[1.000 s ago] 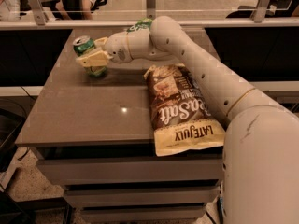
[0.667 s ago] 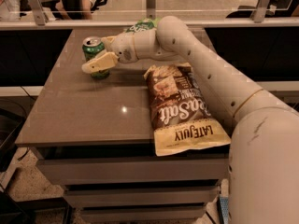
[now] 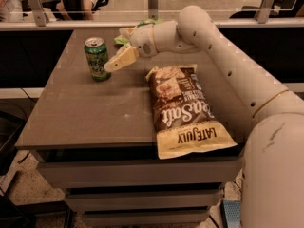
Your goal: Place green can upright
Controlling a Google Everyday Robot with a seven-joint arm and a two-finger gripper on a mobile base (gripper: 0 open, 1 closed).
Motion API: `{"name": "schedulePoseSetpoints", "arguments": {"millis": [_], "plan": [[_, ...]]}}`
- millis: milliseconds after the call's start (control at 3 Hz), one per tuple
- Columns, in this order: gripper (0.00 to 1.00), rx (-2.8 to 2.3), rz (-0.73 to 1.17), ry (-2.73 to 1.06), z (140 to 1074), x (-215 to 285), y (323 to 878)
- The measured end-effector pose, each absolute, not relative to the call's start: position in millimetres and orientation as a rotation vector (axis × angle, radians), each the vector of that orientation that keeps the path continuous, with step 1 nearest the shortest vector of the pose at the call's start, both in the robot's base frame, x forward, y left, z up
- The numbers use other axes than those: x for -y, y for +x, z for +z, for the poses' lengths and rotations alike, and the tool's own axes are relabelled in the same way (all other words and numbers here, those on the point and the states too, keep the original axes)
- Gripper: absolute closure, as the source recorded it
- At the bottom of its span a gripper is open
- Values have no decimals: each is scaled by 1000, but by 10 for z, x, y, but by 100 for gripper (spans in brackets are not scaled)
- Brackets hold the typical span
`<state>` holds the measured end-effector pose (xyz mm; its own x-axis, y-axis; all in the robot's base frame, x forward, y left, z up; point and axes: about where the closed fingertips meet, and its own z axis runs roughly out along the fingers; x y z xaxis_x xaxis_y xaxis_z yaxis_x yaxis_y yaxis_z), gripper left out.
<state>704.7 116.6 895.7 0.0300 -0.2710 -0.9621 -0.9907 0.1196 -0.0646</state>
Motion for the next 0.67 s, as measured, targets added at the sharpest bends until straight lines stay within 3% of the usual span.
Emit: {"name": "schedulePoseSetpoints", "arguments": {"millis": [333,667], "plan": [[0,-1421,830,-1311,9149,-709,7266],[0,-1421,831,-1311,9147,-712,7265]]}}
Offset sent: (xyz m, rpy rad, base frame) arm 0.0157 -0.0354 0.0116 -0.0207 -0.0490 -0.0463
